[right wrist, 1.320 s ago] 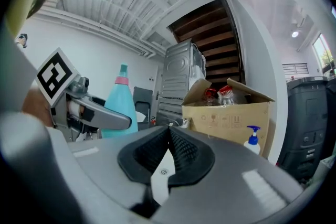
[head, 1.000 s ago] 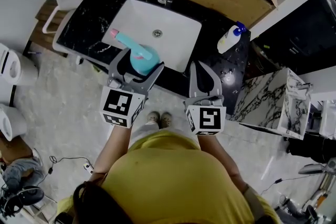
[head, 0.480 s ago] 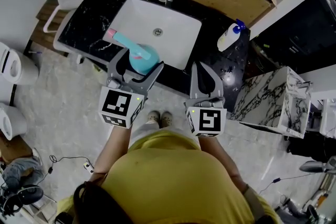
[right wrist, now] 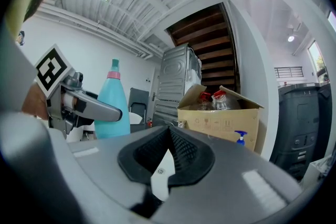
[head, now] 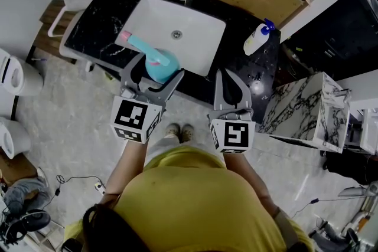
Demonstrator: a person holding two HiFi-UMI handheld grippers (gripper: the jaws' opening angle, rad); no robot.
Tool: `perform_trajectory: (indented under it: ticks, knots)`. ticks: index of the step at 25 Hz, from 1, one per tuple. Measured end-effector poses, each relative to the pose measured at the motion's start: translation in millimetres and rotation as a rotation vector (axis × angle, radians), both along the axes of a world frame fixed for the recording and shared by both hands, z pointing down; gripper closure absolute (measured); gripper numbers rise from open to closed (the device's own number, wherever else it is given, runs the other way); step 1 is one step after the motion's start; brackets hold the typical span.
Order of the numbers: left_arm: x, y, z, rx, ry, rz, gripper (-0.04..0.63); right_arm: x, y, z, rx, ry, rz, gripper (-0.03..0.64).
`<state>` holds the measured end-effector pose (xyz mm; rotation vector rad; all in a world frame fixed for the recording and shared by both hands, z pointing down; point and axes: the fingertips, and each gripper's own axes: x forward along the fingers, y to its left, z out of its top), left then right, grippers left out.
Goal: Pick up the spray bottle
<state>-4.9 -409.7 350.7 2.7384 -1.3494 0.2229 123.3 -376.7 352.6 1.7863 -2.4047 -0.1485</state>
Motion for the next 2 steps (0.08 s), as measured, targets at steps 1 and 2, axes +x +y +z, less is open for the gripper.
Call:
perform_trajectory:
  ticks: [1, 2]
  knots:
    - [0.2, -0.2, 0.0, 0.0, 0.0, 0.001, 0.206, 0.2, -0.2, 0.2, -0.001, 0.001, 0.001, 0.617]
    - [0.3, -0.4, 0.0, 0.0, -0.001, 0.002, 0.206, 0.4, -0.5, 0.4, -0.002, 0.002, 0.002, 0.617]
